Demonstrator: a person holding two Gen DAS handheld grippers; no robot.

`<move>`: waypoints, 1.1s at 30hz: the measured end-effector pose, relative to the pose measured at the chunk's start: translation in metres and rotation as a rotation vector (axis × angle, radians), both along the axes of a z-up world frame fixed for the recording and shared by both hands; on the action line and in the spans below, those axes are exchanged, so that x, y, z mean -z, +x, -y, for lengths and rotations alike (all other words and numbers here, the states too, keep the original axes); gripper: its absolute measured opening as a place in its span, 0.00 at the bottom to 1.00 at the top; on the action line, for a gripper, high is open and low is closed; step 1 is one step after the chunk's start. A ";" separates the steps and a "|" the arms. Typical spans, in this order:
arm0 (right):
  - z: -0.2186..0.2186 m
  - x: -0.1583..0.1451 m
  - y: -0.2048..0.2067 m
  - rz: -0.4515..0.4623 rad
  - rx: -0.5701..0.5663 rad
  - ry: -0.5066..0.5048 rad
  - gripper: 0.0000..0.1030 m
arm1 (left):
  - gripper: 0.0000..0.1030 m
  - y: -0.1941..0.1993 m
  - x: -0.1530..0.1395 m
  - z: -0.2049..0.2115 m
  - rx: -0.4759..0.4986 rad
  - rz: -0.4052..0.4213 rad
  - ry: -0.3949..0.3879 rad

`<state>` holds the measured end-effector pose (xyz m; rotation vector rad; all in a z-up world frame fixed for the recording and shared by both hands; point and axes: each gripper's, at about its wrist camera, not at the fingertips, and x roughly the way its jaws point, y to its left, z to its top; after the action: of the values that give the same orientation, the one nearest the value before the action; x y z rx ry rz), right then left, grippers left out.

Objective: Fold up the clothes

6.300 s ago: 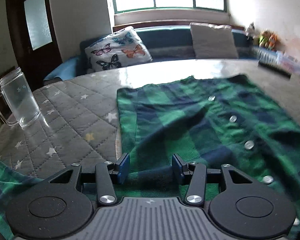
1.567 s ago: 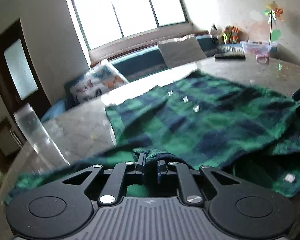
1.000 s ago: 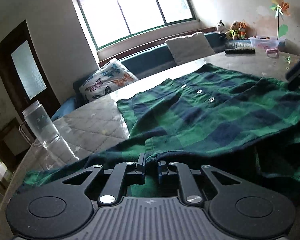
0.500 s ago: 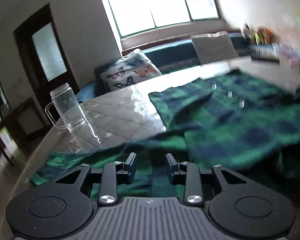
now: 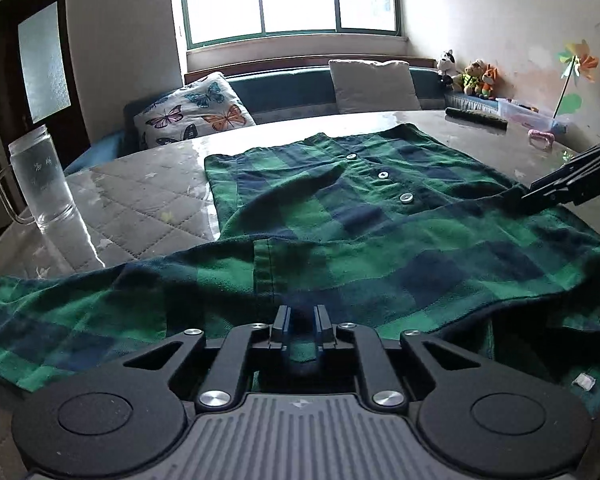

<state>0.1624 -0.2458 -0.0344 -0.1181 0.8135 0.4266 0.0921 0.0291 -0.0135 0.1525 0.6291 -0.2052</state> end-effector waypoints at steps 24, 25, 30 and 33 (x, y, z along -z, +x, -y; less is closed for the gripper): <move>-0.110 -0.025 -0.037 0.082 -0.314 -0.009 0.59 | 0.32 -0.023 -0.005 -0.035 -0.069 0.033 -0.006; -0.118 -0.021 -0.038 0.076 -0.334 -0.015 0.59 | 0.32 -0.024 -0.005 -0.036 -0.072 0.032 -0.005; -0.133 0.003 -0.049 0.045 -0.399 -0.104 0.59 | 0.32 -0.027 -0.005 -0.050 -0.098 0.024 0.001; -0.133 0.001 -0.056 0.077 -0.412 -0.142 0.59 | 0.32 -0.029 -0.009 -0.061 -0.132 0.034 -0.004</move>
<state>0.1066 -0.1127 -0.0352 -0.4365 0.7429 0.7479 0.0635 0.0900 -0.0046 0.1103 0.6031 -0.0768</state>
